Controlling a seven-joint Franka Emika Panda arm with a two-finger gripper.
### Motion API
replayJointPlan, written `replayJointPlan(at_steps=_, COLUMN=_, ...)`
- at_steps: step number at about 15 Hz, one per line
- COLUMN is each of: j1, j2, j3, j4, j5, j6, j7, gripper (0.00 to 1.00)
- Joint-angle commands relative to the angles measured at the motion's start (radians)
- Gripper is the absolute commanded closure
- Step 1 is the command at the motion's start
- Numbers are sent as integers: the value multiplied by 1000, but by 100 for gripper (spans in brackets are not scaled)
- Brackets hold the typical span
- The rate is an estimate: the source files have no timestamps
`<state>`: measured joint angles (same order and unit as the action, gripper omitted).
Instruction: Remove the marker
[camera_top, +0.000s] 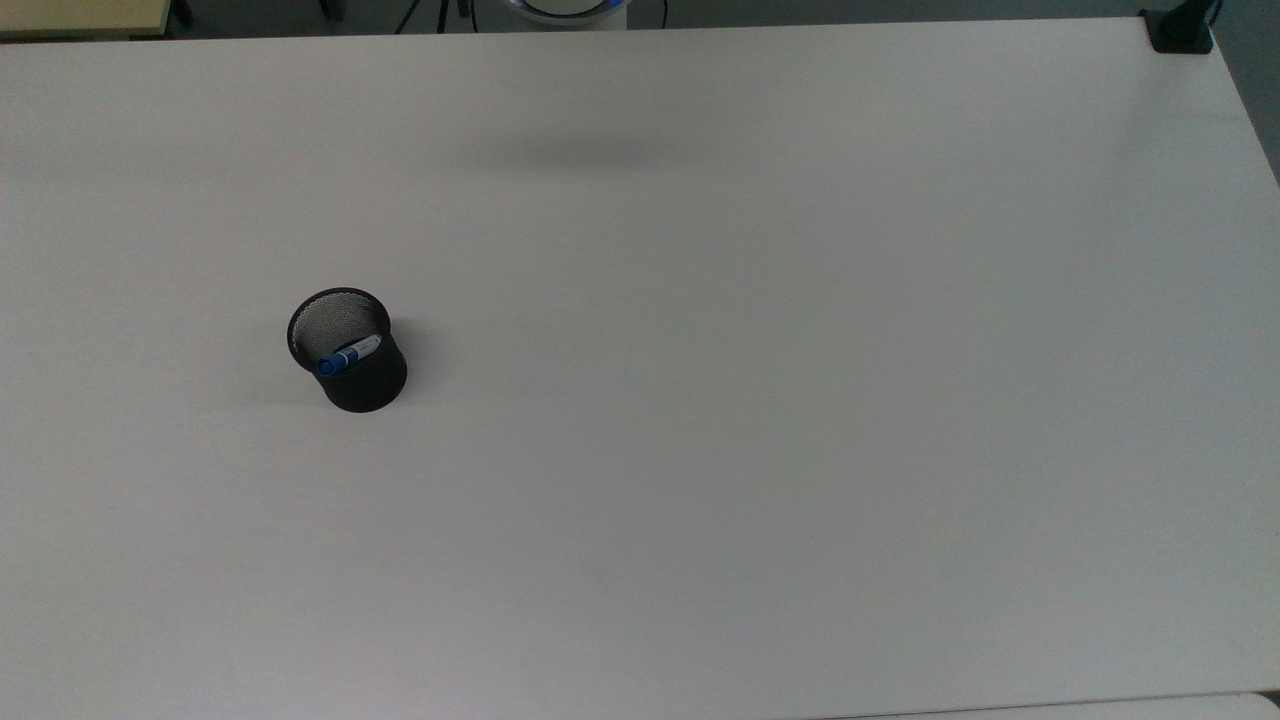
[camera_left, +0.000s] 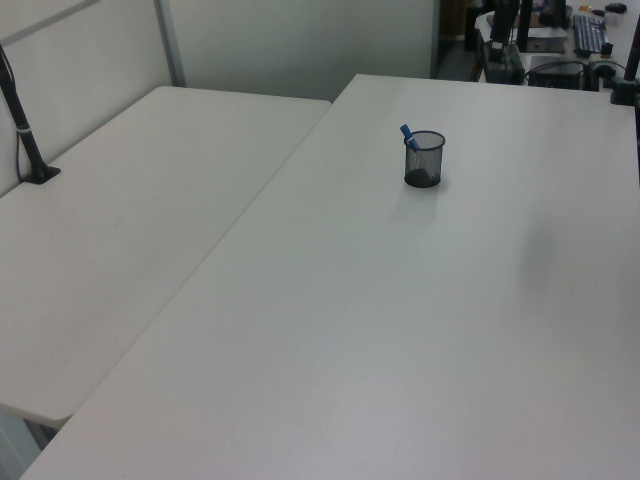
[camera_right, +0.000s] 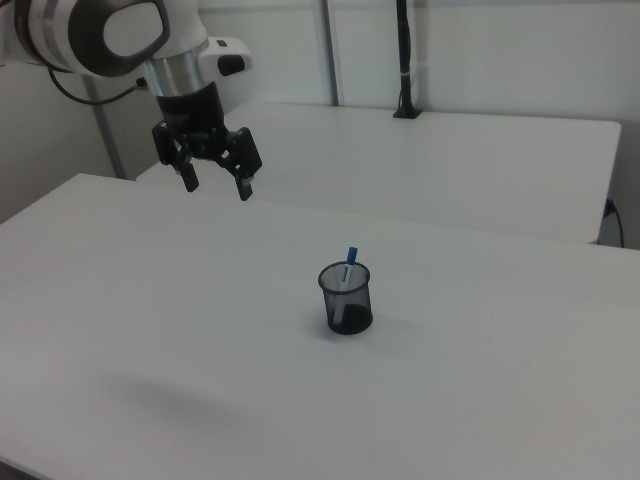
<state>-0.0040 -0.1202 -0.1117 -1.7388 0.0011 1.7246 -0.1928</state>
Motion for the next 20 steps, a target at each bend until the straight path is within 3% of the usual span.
replayJointPlan(at_steps=1, j1=1, j2=4, j3=1, j4=16, j5=19, j6=-29, j7=-20, gripper=0)
replayJointPlan(at_steps=13, j1=-14, j2=5, j3=0, j4=15, j5=13, j6=-36, j7=-45, gripper=0)
replayJointPlan(at_steps=17, j1=-60, j2=51, j3=-8, j4=19, j5=-38, j6=-23, j7=-248, gripper=0)
replayJointPlan(at_steps=20, j1=-70, j2=109, j3=-13, j4=19, j5=-55, j6=122, j7=-260, gripper=0)
